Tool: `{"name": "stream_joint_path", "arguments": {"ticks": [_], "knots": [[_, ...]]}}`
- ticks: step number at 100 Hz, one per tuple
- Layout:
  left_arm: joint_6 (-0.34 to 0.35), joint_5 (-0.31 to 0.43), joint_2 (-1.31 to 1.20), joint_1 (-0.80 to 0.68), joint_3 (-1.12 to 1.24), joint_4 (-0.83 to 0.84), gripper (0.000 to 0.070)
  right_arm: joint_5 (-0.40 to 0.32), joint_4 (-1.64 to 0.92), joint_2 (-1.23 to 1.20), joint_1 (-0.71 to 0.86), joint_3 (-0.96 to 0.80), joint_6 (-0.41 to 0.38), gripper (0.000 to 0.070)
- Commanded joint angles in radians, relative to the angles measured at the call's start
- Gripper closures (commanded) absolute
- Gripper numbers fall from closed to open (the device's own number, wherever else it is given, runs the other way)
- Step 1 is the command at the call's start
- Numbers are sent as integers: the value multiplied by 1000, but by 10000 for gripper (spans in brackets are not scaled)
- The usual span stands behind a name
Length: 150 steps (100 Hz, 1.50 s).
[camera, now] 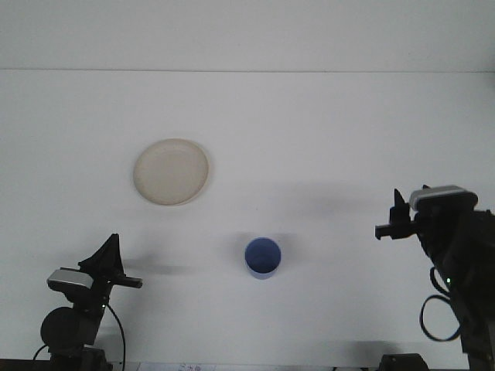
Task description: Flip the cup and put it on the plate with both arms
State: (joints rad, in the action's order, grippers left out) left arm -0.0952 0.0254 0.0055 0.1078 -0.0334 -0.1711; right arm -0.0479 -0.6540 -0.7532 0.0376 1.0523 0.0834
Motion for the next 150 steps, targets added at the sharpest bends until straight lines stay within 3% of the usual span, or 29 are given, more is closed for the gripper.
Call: {"name": "stream_joint_path", "arguments": {"ticks": [1, 37, 41, 51, 68, 90, 137, 150], "knots": [[-3, 2, -2, 2, 18, -10, 688, 3, 36, 76, -5, -68, -35, 343], [1, 2, -2, 2, 18, -10, 688, 49, 91, 490, -6, -414, -114, 355], [1, 1, -2, 2, 18, -10, 688, 49, 97, 519, -6, -435, -114, 415], [1, 2, -2, 2, 17, -10, 688, 49, 102, 564, -6, -459, -114, 700], [-1, 1, 0, 2, -30, 10, 688, 48, 133, 570, -6, -459, -114, 700], [-2, -7, 79, 2, -298, 228, 688, 49, 138, 569, -6, -459, -114, 700], [1, -6, 737, 2, -1003, 928, 688, 48, 138, 569, -6, -459, -115, 700], [0, 10, 861, 12, -1093, 1015, 688, 48, 138, 569, -6, -459, -117, 700]]}}
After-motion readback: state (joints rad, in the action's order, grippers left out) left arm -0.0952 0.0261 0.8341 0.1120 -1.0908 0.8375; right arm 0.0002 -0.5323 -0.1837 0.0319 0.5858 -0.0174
